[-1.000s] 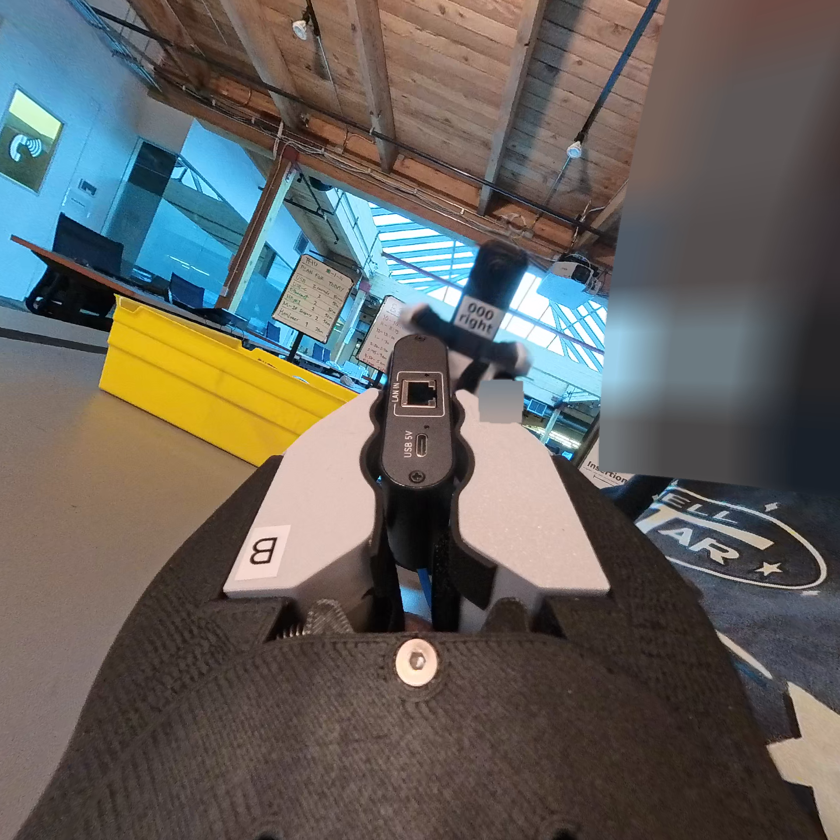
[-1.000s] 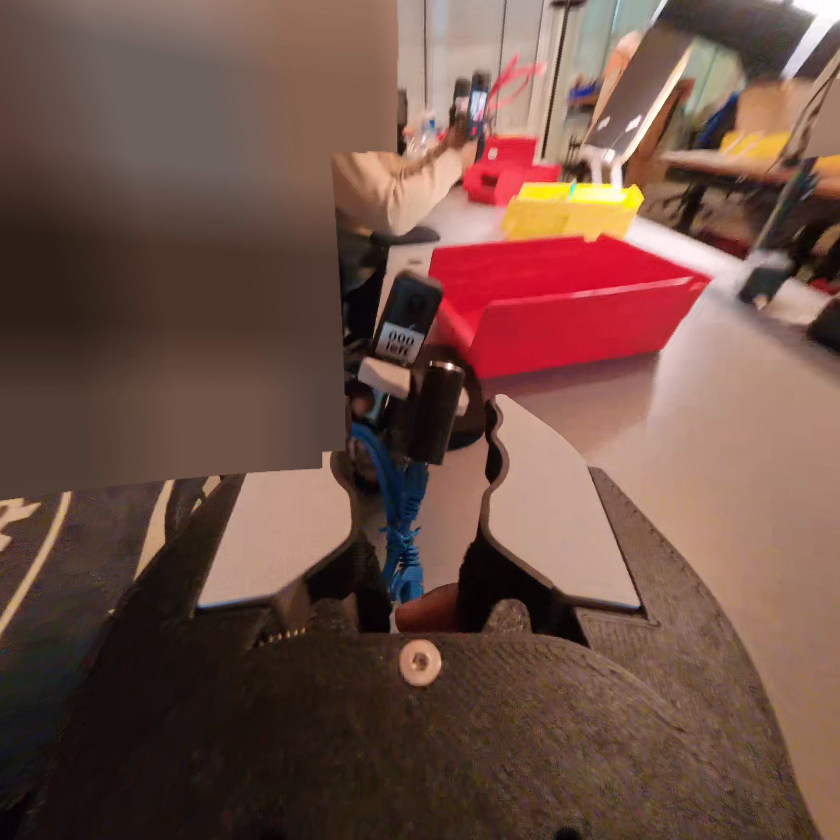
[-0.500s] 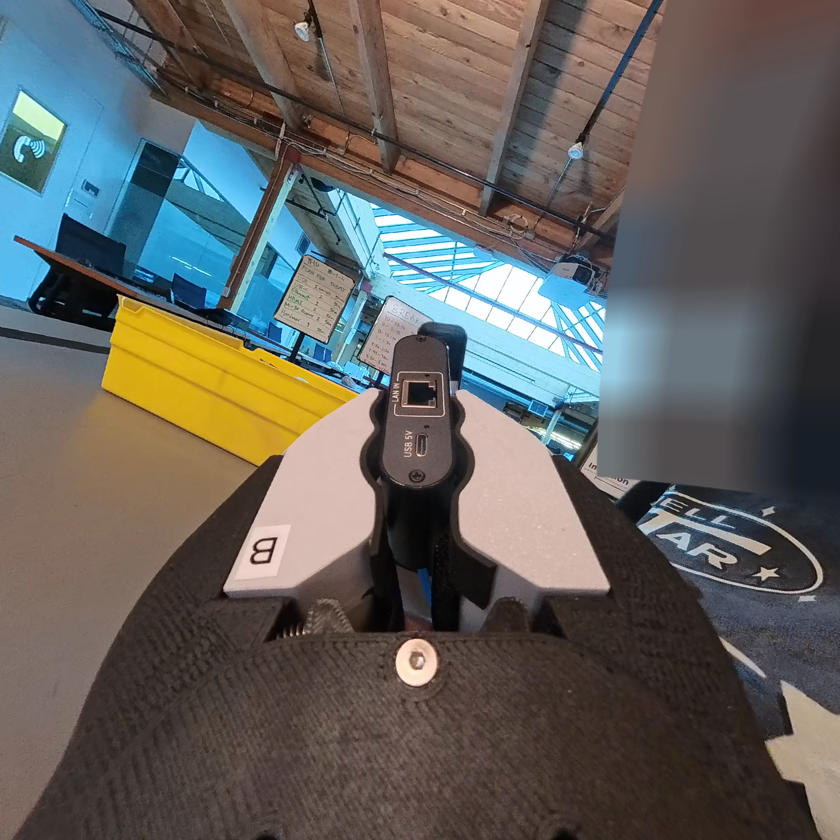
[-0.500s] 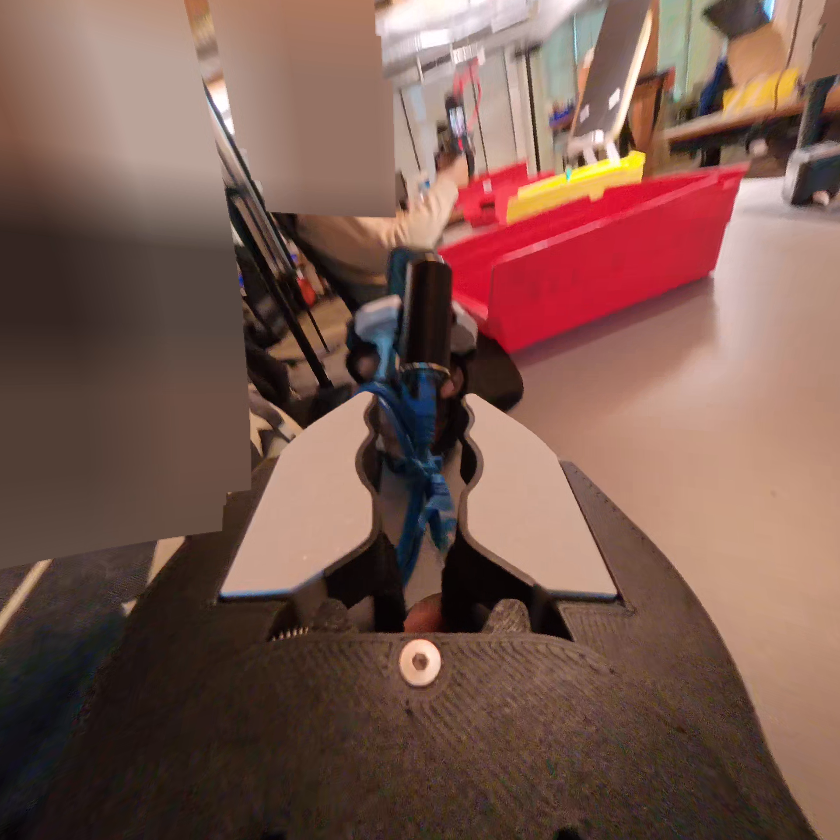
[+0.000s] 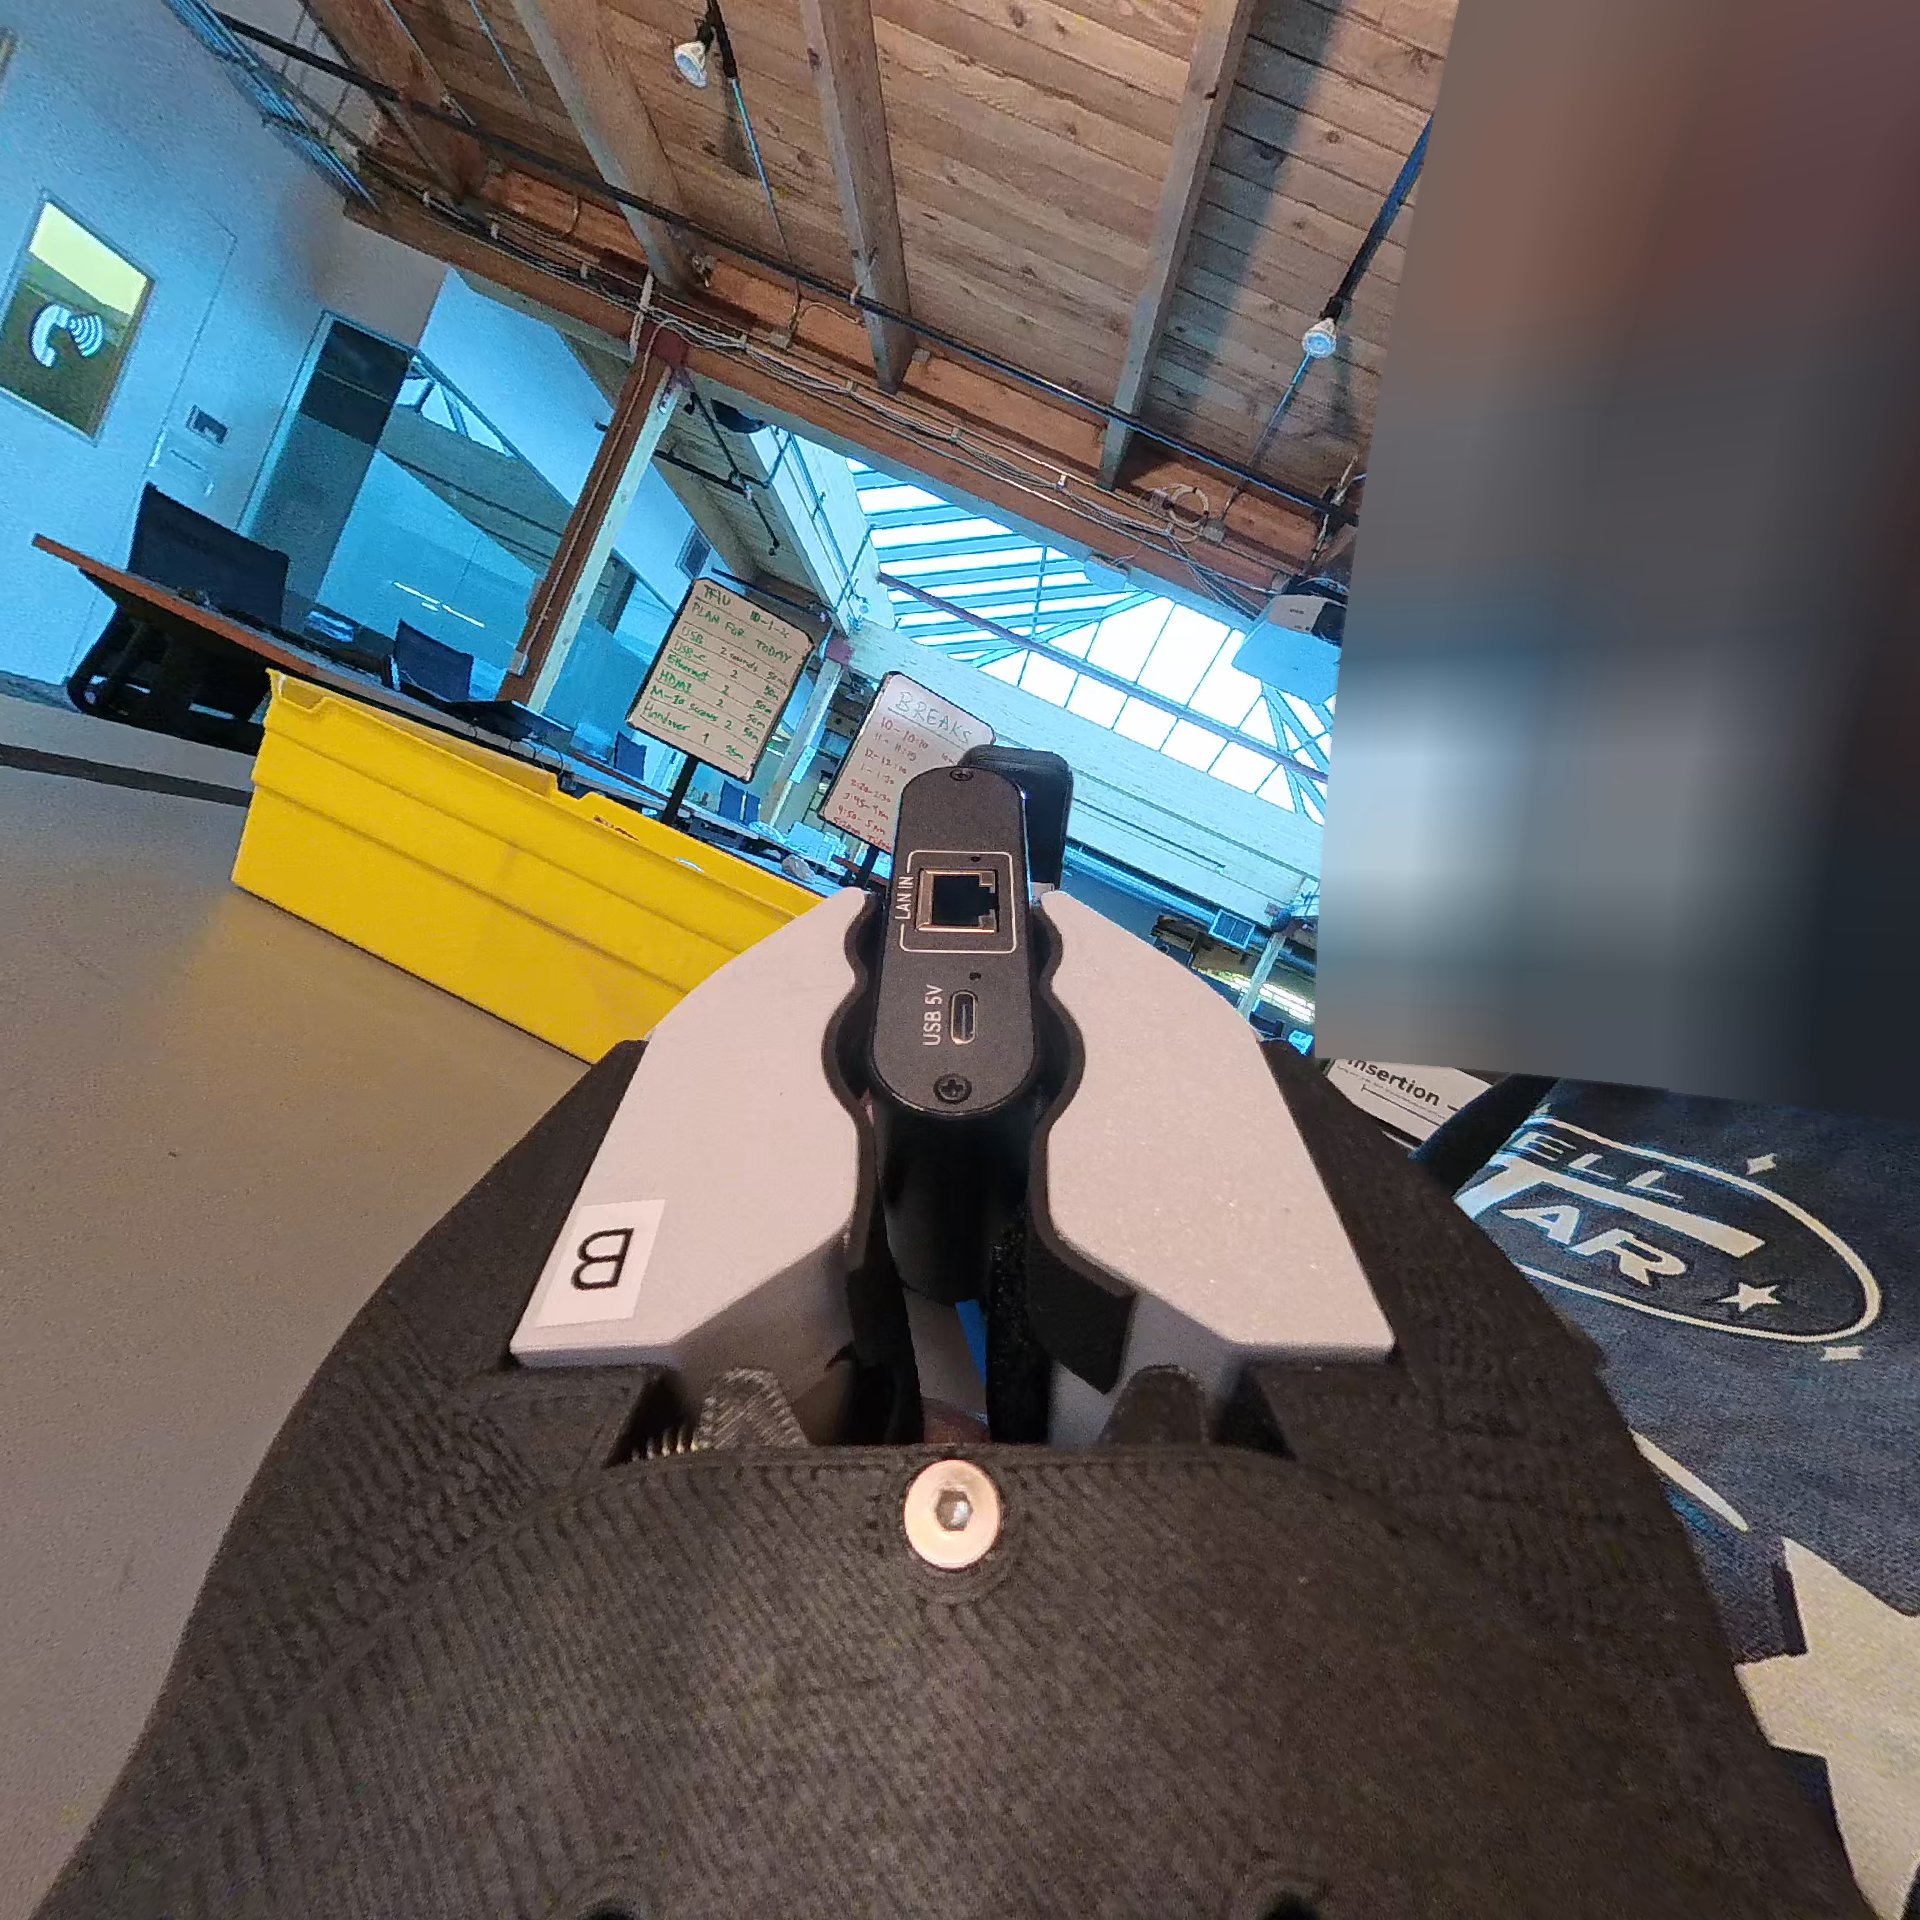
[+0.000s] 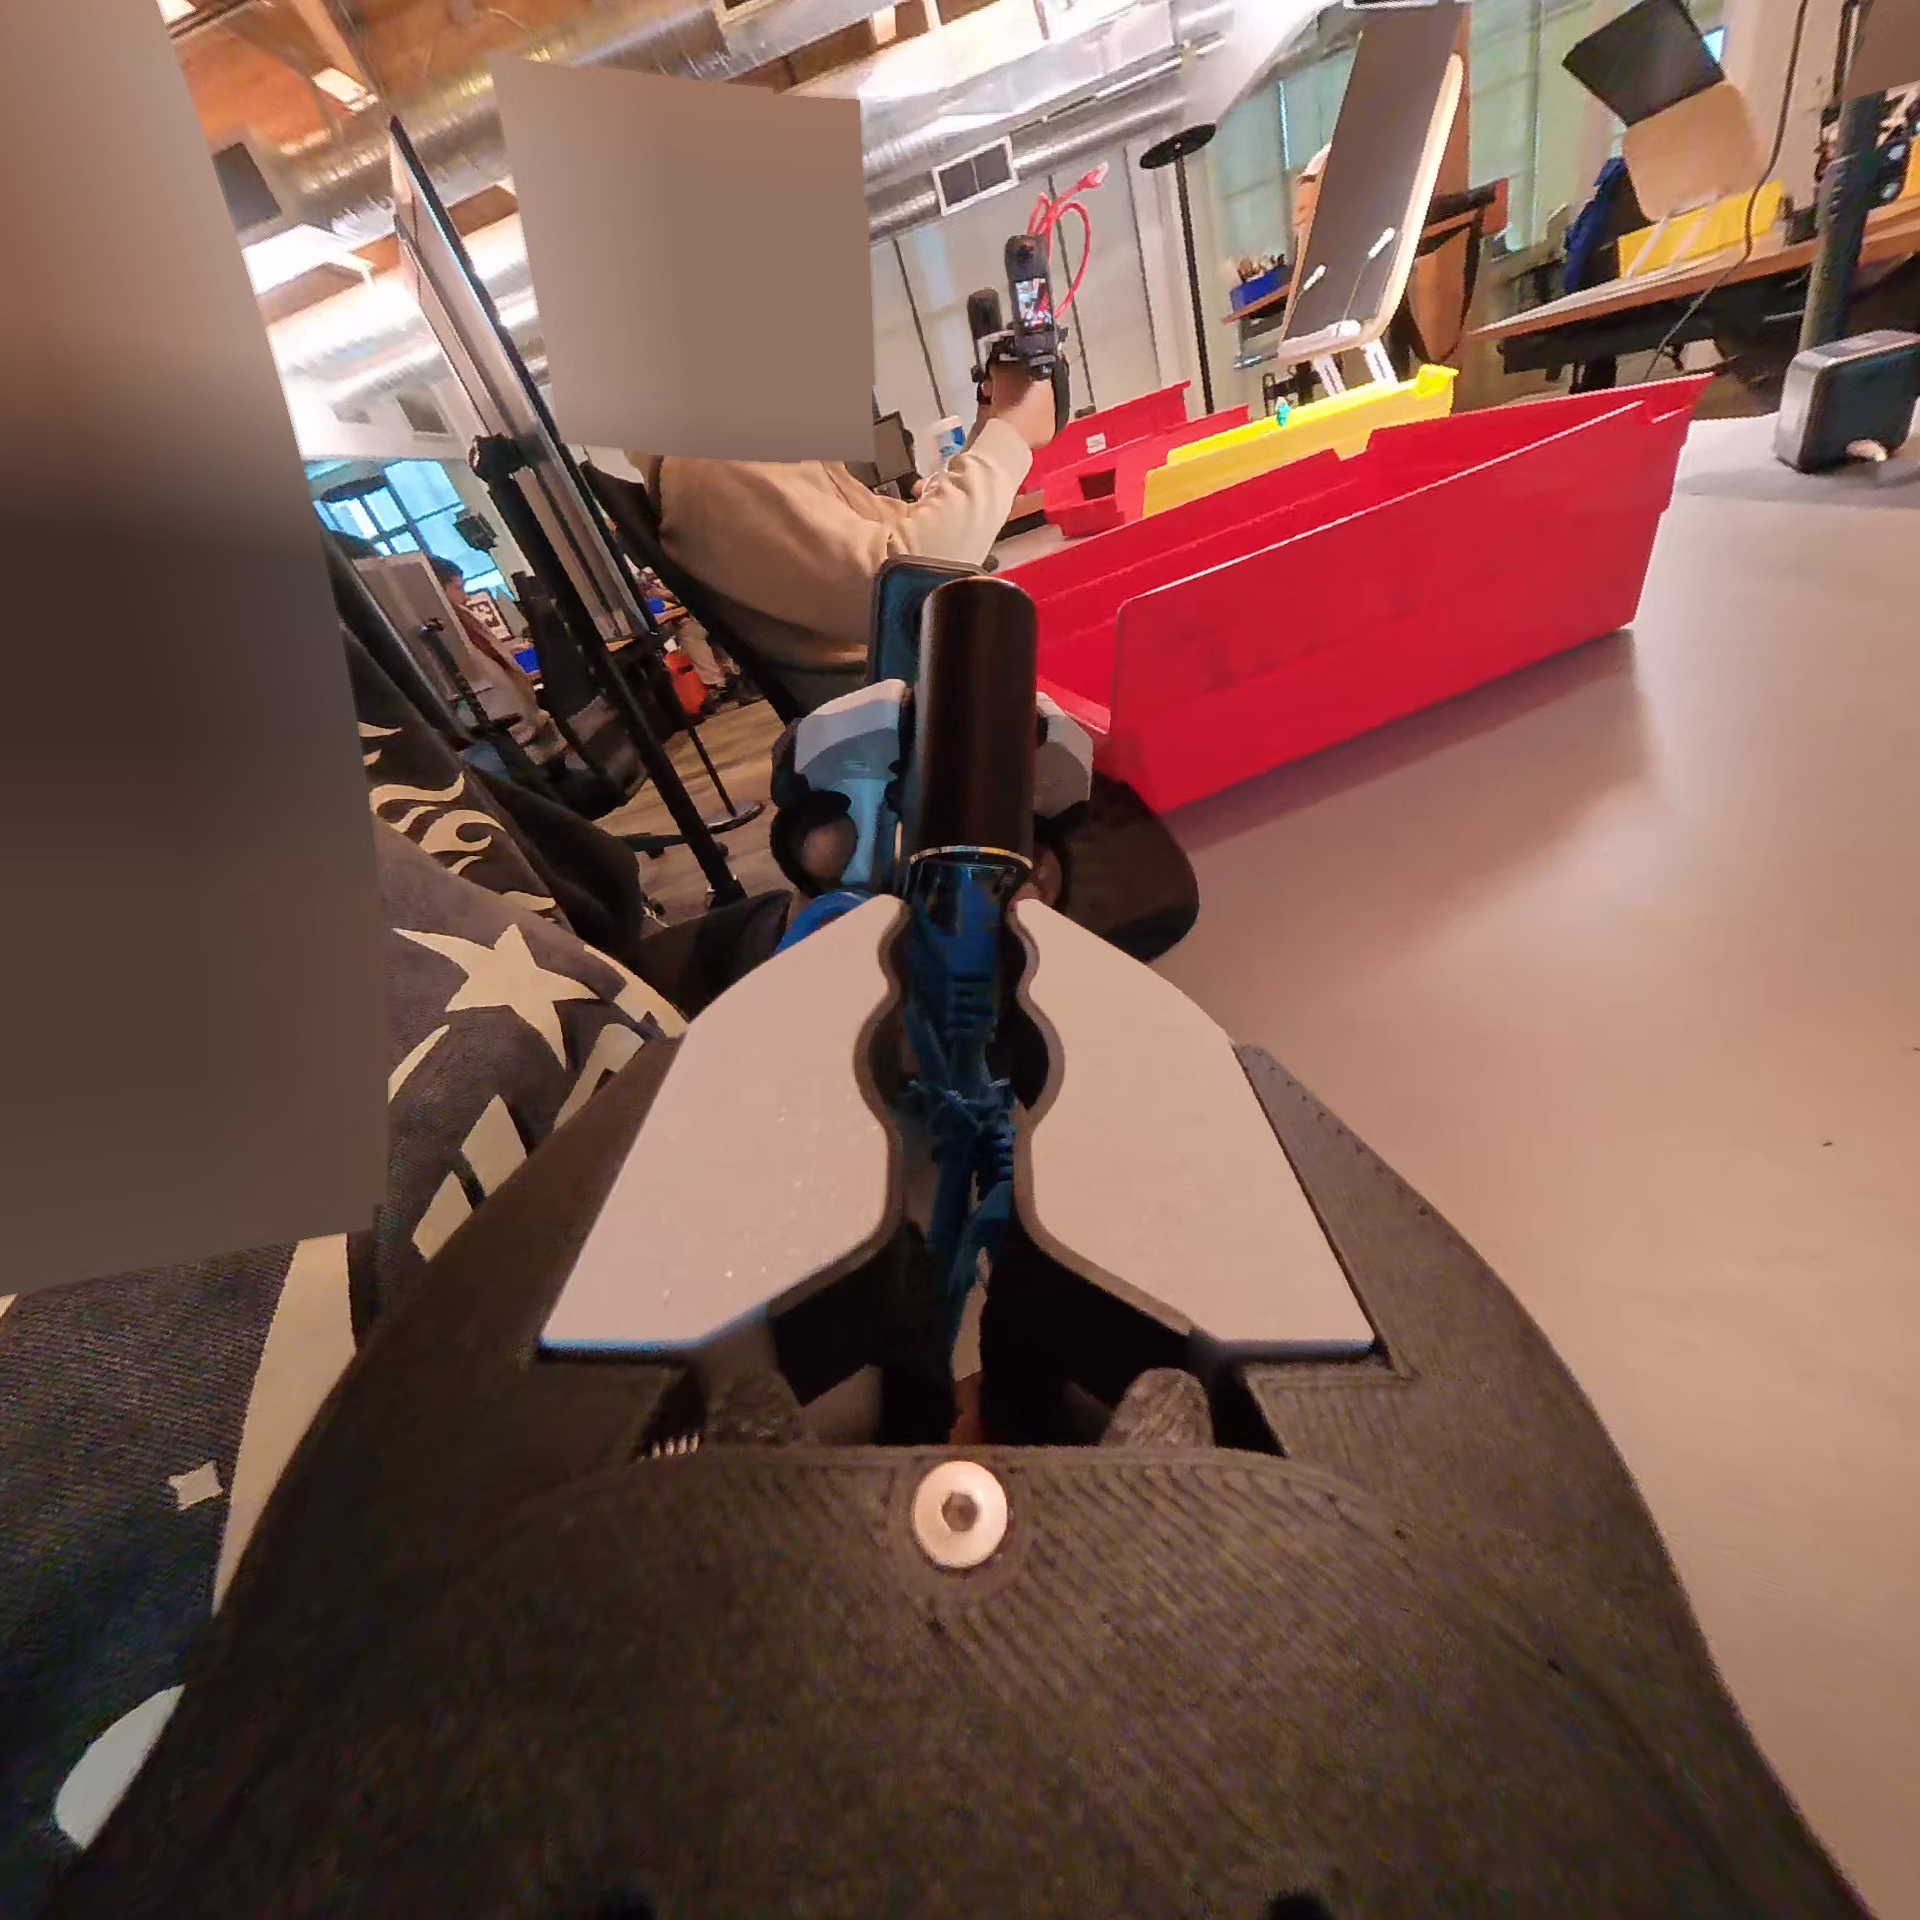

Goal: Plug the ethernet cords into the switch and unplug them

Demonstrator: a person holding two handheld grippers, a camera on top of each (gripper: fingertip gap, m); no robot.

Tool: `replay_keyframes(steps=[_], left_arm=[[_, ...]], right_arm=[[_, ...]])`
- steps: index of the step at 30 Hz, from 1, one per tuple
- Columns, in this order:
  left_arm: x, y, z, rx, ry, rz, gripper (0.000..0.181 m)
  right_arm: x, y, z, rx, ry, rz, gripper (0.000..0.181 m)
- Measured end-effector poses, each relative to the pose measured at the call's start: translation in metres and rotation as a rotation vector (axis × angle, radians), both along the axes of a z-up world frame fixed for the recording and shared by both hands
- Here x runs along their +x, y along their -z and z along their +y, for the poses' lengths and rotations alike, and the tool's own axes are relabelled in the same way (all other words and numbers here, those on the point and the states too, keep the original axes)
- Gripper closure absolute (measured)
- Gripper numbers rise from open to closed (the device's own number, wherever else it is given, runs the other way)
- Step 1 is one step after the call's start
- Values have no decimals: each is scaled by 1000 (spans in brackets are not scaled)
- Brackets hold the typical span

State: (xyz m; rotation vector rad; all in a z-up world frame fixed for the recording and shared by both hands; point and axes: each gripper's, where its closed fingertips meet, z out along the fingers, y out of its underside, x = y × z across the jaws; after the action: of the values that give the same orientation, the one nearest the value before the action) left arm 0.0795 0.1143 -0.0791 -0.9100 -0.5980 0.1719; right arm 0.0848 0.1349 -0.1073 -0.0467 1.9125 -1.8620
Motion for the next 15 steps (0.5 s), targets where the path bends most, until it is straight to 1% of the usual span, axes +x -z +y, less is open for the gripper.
replay_keyframes(steps=[5,7,8,10,11,12,14,15], left_arm=[[1,0,0,1,3,-4,155],[3,5,6,-35,65,-61,153],[5,9,12,-90,121,-103,146],[10,13,21,-221,194,-150,125],[11,15,23,-305,190,-149,120],[10,19,21,-408,152,-140,119],[6,25,16,-616,59,-80,120],[7,26,15,-685,42,-41,122]], right_arm=[[1,0,1,-3,4,33,167],[3,1,2,-3,3,82,167],[4,1,1,-2,1,109,167],[8,0,2,-14,-12,142,167],[9,0,2,-15,-18,148,167],[9,1,2,-11,-22,150,167],[9,4,1,10,-18,163,168],[10,6,1,23,-18,180,168]])
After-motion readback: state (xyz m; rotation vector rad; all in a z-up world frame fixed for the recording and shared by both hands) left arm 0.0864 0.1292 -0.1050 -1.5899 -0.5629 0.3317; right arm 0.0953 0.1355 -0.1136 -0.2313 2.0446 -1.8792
